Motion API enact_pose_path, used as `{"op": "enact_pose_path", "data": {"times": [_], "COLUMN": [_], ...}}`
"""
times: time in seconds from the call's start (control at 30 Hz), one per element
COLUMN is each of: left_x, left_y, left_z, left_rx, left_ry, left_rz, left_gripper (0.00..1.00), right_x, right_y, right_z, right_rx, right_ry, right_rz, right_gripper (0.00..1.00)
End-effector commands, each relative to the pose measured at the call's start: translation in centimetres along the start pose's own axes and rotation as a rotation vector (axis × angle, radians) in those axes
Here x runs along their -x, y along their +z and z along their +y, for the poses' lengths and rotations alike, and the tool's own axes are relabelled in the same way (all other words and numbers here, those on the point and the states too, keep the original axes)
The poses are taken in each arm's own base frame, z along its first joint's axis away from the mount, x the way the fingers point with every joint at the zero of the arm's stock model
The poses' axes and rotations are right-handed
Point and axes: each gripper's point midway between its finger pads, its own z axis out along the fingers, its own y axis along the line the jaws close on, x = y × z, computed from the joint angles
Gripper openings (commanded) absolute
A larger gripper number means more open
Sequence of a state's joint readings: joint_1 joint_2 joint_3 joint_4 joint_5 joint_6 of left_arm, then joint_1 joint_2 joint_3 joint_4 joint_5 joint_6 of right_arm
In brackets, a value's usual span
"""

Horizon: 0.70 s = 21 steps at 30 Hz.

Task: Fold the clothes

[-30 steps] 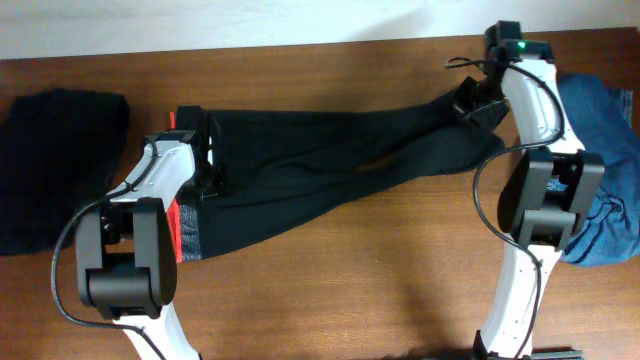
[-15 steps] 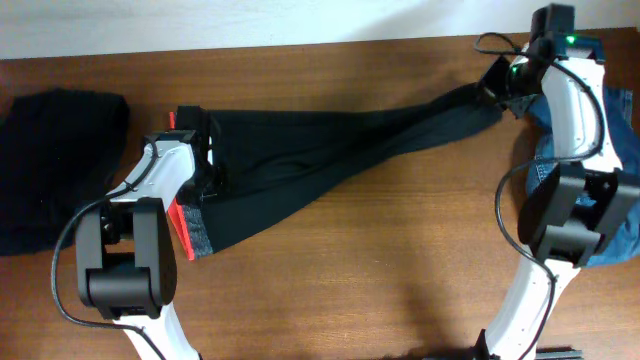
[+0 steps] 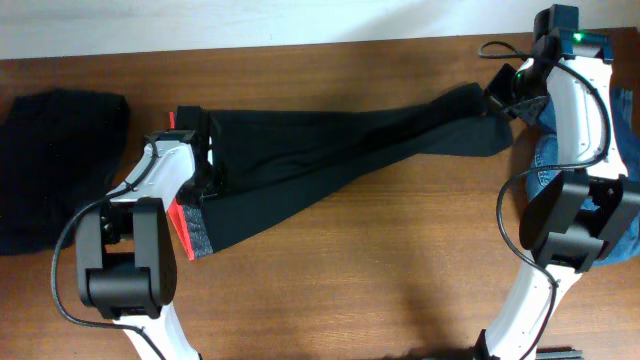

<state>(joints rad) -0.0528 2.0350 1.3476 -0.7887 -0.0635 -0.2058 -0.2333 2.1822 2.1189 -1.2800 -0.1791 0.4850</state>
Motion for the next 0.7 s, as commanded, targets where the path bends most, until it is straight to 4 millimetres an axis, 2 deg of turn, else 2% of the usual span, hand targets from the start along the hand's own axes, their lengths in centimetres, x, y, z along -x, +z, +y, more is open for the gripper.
{"op": "enact_pose_path", "data": {"times": [0.0, 0.1, 0.33, 0.67], "left_x": [-4.5, -4.5, -4.5, -4.5], "left_y": [4.8, 4.8, 4.8, 4.8], "left_z": [0.0, 0.0, 0.0, 0.0], "left_rx": [0.022, 0.022, 0.022, 0.022], "left_ry": [0.018, 0.018, 0.018, 0.018], "left_rz": [0.174, 0.174, 0.174, 0.174], "left_gripper": [0.71, 0.71, 0.71, 0.71], "right_x": [0.7, 1.1, 2.6, 2.4], "right_y": [-1.6, -1.5, -2.0, -1.1], "right_z": [-0.5, 0.0, 3.7, 3.2], "right_rx": [-0.03, -0.008, 0.182, 0.158], "right_ry": [-0.018, -0.021, -0.048, -0.073], "right_rz": [-0.058, -0.071, -0.114, -0.109], "right_gripper": [0.04, 0.04, 0.04, 0.04]}}
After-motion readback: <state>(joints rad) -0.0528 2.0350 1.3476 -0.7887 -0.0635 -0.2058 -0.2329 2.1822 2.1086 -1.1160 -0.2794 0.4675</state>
